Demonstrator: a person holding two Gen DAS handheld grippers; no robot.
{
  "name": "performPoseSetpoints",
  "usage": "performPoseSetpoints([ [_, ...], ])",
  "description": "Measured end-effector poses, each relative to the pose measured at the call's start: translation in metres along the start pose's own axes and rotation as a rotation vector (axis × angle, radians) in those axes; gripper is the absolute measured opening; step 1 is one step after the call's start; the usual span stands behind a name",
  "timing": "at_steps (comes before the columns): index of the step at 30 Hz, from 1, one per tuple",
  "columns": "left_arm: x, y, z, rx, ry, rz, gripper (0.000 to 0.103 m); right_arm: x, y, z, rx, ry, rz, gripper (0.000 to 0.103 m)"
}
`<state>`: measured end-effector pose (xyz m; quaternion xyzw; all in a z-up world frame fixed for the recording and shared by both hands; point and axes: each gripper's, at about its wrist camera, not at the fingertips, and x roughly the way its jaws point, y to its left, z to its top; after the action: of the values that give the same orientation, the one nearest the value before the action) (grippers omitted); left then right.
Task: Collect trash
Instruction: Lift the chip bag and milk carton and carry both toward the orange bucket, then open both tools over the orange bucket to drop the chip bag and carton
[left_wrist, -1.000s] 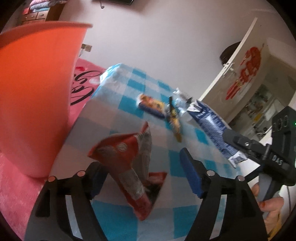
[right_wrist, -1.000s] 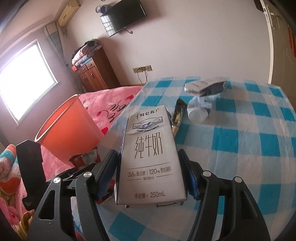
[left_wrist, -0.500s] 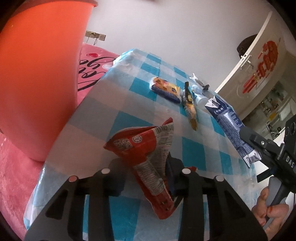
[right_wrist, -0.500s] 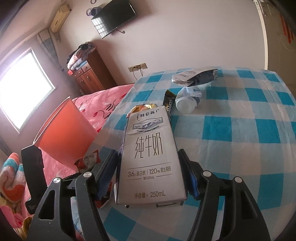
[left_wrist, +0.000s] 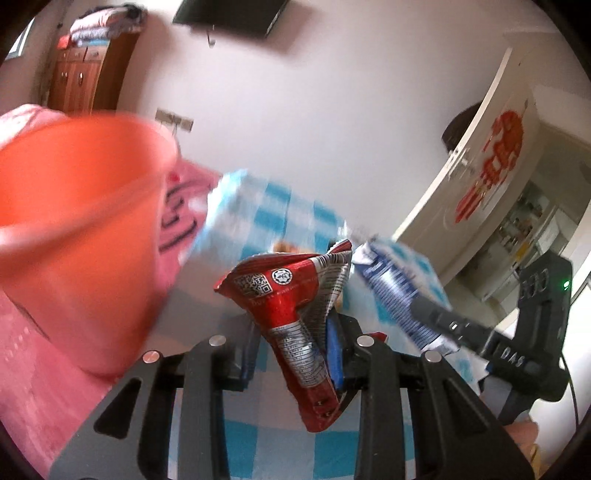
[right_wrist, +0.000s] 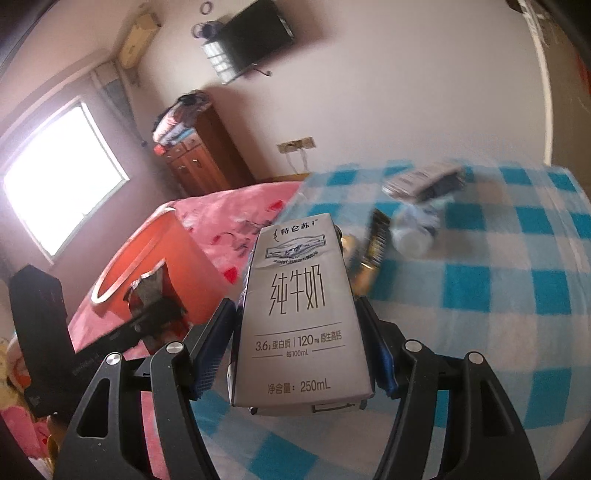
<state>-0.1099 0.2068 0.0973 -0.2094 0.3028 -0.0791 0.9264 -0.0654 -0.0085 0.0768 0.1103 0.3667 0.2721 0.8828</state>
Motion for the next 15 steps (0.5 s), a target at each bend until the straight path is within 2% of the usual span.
performPoseSetpoints([
  [6,-0.052,0.015,0.041,-0.007,-0.142,0.041,0.032,0.007,0.052,0.032,-0.068,-0.011,0.115,0.067],
  [10,-0.079,0.036,0.062,-0.021,-0.219,0.111,0.032,0.02,0.093,0.054,-0.125,-0.01,0.181,0.067],
  [15,-0.093,0.067,0.078,-0.062,-0.269,0.203,0.032,0.043,0.143,0.073,-0.199,0.008,0.25,0.067],
])
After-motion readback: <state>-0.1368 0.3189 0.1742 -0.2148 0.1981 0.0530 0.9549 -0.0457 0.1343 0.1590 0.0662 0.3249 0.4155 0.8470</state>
